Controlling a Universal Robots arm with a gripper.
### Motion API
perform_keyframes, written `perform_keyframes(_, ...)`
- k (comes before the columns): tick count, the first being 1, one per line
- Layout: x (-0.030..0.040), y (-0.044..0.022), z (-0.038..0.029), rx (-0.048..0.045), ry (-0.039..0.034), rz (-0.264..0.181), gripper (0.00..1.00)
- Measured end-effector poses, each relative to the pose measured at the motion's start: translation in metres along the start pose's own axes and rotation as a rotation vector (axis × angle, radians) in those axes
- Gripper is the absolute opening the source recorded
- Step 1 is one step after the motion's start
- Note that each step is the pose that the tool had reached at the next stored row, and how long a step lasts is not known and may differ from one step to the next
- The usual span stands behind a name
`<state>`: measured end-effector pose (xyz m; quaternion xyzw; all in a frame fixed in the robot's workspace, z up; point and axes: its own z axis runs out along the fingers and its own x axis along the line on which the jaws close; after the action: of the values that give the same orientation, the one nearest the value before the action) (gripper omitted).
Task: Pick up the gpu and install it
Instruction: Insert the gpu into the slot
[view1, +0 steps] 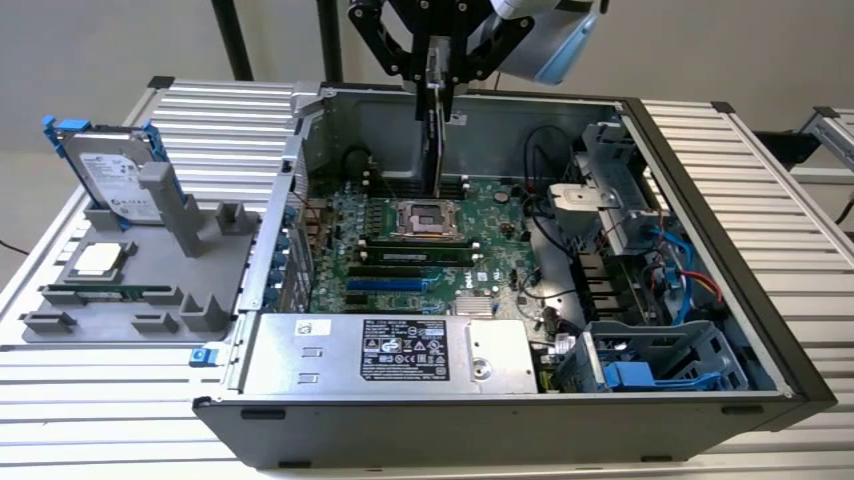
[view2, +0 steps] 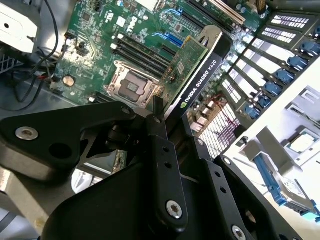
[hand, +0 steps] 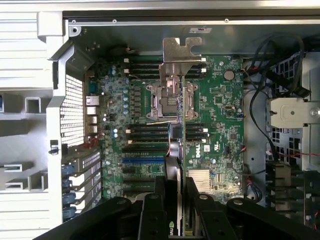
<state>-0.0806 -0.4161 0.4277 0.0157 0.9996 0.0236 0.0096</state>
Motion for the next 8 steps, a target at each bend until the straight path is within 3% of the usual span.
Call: perform_keyframes(8, 0.0, 0.0, 0.0, -0.0004, 0.0013, -0.028, 0.0)
